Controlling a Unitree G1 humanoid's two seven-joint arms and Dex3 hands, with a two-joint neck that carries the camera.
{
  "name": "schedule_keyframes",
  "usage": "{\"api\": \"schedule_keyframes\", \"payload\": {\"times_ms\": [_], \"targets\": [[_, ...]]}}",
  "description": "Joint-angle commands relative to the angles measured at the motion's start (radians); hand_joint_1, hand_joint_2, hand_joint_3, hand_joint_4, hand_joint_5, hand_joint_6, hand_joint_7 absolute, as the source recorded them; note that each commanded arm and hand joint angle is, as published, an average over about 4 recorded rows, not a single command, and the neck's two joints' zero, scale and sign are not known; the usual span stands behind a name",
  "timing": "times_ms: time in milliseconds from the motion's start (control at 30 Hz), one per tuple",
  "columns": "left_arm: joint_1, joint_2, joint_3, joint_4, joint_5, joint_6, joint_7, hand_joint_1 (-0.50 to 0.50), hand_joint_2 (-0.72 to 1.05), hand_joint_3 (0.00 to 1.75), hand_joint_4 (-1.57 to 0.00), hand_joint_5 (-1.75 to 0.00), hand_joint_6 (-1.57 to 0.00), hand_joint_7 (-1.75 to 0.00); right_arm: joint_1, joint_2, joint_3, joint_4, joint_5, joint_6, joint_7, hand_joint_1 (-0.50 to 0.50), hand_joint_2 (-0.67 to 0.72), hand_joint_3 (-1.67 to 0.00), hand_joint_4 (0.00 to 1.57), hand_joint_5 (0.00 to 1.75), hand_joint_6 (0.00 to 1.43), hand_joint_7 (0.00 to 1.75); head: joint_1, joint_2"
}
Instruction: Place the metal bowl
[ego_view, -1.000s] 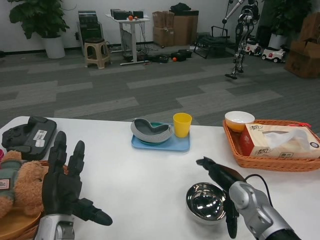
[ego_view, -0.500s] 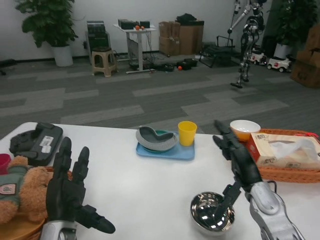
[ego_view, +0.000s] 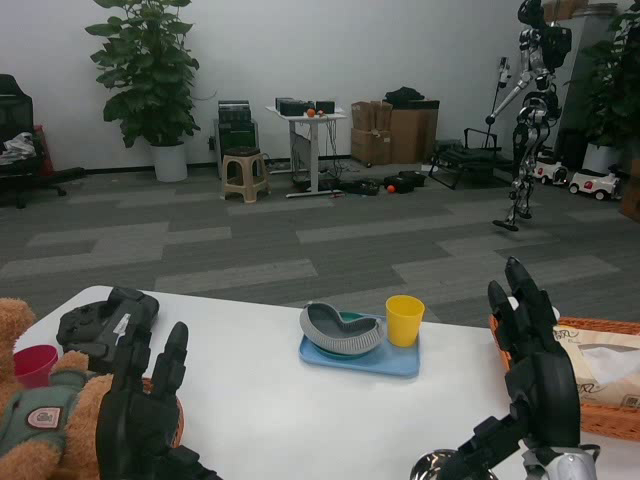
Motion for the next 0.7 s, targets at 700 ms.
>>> {"api": "schedule_keyframes", "payload": {"times_ms": [700], "targets": [[0.007, 0.078, 0.123, -0.114, 0.058, 0.162, -0.158, -0.5, -0.46, 0.0, 0.0, -0.31, 0.0, 0.0, -0.038, -0.021, 0.012, 0.056, 0.032, -0.023, -0.009, -0.42, 0.68, 0.0, 0.0, 0.1, 0.0, 0.19, -0.04, -0.028]]}}
